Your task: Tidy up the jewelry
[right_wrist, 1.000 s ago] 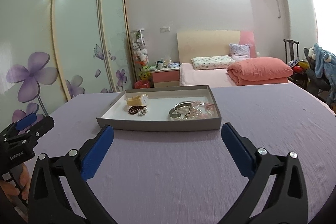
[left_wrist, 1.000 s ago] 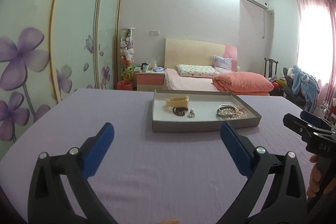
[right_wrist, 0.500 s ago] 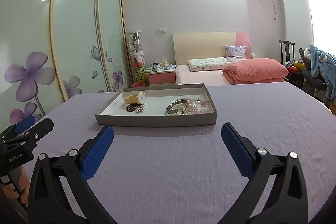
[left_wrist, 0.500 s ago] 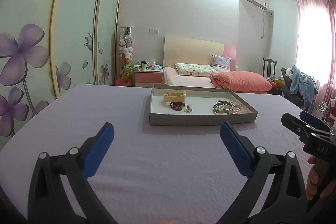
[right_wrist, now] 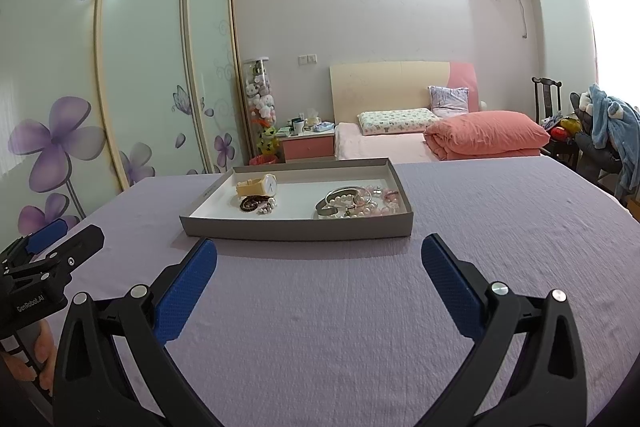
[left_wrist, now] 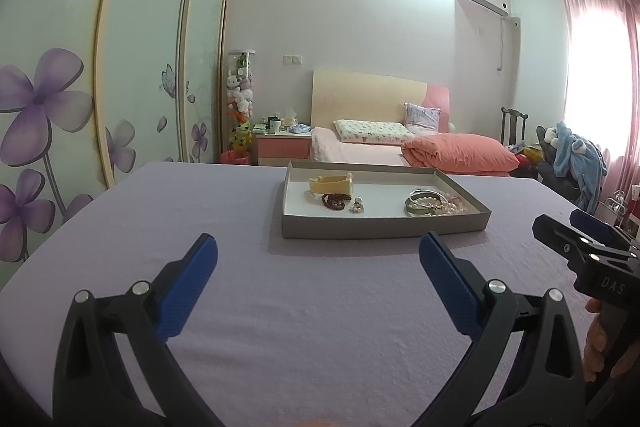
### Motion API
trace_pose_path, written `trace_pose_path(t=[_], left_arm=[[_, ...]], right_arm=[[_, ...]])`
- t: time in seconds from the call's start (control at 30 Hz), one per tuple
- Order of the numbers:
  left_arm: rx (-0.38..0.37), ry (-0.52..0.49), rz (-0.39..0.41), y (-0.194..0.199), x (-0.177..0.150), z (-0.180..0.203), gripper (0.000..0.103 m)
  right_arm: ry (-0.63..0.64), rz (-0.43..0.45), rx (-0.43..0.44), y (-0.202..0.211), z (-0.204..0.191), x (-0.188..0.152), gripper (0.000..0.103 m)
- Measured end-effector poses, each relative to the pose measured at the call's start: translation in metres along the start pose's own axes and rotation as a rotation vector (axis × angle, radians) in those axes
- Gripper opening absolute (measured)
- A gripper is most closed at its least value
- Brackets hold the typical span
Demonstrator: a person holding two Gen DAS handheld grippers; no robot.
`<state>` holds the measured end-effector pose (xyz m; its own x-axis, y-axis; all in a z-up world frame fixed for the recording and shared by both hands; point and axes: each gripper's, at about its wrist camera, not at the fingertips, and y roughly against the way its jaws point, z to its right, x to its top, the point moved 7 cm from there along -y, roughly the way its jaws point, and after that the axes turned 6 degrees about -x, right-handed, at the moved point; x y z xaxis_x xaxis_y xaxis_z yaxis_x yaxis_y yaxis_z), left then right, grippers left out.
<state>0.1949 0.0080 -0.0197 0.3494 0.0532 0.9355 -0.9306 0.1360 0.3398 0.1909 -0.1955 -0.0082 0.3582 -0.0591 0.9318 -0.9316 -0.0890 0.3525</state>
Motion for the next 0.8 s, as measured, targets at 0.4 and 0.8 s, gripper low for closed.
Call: trace_pose_path(t=[0.4, 0.8], left_arm=[[-0.007, -0.006, -0.007, -0.0037, 0.0003, 0.002, 0.099], [-0.013, -0.012, -0.006, -0.0064, -0.0008, 0.0052, 0.099]], right_arm=[[-0.004, -0.005, -0.001, -0.0006, 0.0014, -0.0026, 0.101], [-0.002, -0.008, 0.001, -0.0005, 0.0013, -0.0068, 0.101]])
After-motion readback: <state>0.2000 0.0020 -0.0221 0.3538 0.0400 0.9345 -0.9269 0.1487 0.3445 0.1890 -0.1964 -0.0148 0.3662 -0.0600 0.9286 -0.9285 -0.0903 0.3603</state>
